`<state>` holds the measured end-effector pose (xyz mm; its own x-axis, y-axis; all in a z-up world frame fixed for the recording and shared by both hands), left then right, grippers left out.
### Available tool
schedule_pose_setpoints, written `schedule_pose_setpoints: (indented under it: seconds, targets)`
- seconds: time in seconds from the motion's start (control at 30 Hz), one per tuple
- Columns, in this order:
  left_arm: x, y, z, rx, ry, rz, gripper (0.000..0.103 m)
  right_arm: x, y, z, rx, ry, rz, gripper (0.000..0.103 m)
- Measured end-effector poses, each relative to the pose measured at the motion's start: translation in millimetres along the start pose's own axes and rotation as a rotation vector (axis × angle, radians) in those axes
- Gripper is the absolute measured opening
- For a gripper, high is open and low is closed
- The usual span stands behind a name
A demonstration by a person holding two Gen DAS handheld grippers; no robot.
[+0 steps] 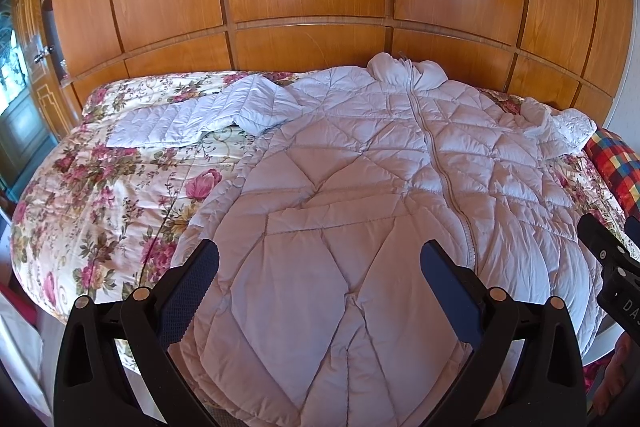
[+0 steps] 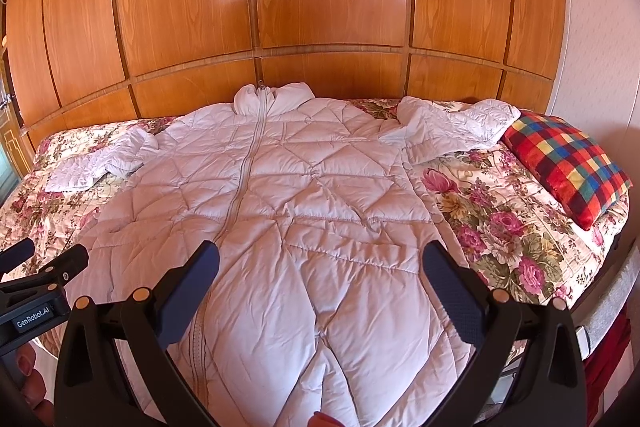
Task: Fold small clothes
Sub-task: 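Grasp the jacket sleeve with the right tool and lift it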
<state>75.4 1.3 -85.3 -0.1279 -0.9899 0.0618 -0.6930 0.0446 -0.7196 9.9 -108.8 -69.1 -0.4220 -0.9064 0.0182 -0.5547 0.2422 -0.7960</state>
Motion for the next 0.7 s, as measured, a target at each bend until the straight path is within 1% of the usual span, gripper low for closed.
schedule_pose_setpoints:
  seconds: [0.27,0.4,0.43,0.47,0.5,0.57,0.6,0.63,0.7]
  targets:
    - [1,2,5,-0.012,0.006,0.001,0.1,2,-1,3,0.002,0.002,0.004,0.101]
    - [3,4,17,-0.056,0.031,0.008,0.1,13,-6,9,0.013,0.005,0.033,0.101]
    - [4,5,22,-0.074,0.044,0.009,0.1,15,-8,11,0.013,-0.004,0.045,0.101]
    - [4,5,25,-0.084,0.052,0.008,0.1,18,-11,13,0.018,-0.03,0.06,0.101]
    - [4,6,30,-0.098,0.064,0.003,0.1,17,-15,17,0.027,-0.097,0.071,0.101]
    - [3,3,38,-0.1,0.101,-0.009,0.1,17,-20,24,0.025,-0.203,0.107,0.101]
    - [4,-1,41,-0.092,0.122,-0.014,0.1,22,-20,31,0.007,-0.23,0.136,0.101]
    - [4,-5,44,-0.081,0.139,-0.02,0.1,27,-19,37,-0.004,-0.222,0.141,0.101]
    - [3,-16,53,-0.058,0.181,-0.038,0.1,42,-17,53,-0.028,-0.172,0.126,0.101]
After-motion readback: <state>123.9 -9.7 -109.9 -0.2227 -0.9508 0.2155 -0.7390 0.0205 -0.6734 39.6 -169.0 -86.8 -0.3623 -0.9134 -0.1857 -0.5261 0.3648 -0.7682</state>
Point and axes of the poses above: each gripper's, at about its wrist camera, not at the fingertips, and z roughly the way its jaws point, x to its right, y to its underside, the point moved 10 cm from there along z, roughly the way its jaws point, and after that the axes turned 7 degrees about y, right-handed, at the moved point
